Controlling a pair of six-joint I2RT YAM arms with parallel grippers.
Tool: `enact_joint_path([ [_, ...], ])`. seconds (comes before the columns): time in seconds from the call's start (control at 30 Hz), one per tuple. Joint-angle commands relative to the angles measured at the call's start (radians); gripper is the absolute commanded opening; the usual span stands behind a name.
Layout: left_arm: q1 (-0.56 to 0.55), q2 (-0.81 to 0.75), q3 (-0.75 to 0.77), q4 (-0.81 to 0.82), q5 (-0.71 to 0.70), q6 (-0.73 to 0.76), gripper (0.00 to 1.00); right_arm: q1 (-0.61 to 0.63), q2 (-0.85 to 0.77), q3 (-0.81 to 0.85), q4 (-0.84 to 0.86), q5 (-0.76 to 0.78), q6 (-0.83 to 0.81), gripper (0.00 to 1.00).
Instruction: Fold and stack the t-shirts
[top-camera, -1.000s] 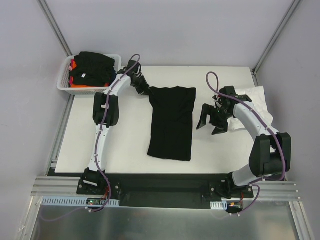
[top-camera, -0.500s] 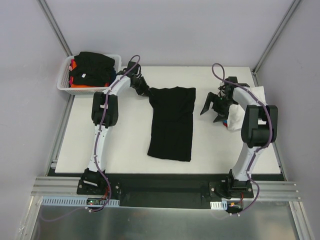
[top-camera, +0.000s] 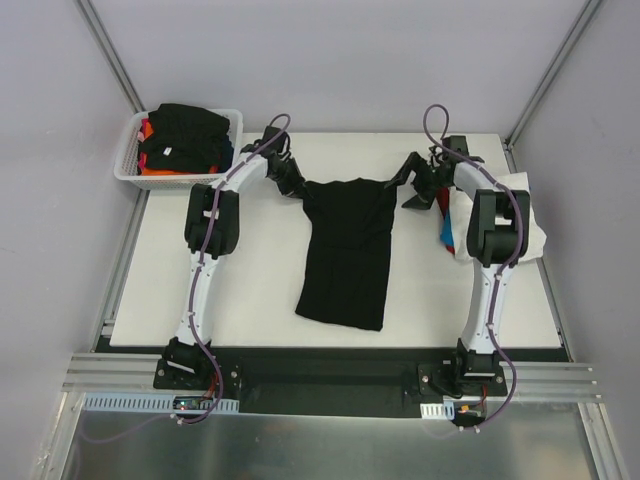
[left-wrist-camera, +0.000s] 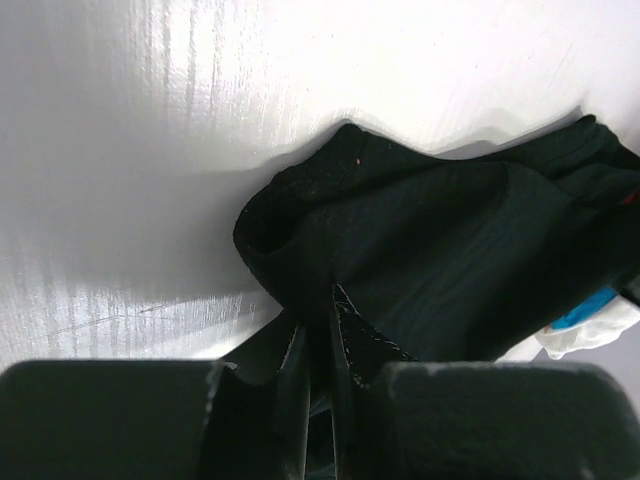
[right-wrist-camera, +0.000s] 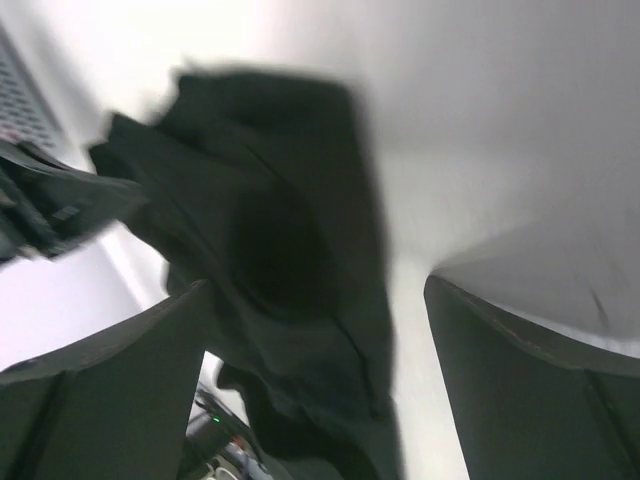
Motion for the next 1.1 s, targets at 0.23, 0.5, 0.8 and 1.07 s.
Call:
enact_joint_path([
  [0.23, -0.015, -0.009, -0.002, -0.071, -0.059, 0.026, 0.12, 0.000, 0.191, 0.157, 0.207, -0.064, 0.179, 0.88],
  [0.5, -0.012, 0.020, 0.044, -0.070, -0.112, -0.015, 0.19, 0.000, 0.139, 0.066, 0.187, -0.074, 0.158, 0.16],
  [0.8, 0.002, 0.072, 0.115, -0.070, -0.109, -0.020, 0.35, 0.000, 0.096, 0.001, 0.151, -0.048, 0.116, 0.60],
  [1.07, 0.022, 0.086, 0.115, -0.070, -0.110, -0.012, 0.35, 0.000, 0.088, 0.004, 0.142, -0.031, 0.112, 0.63],
])
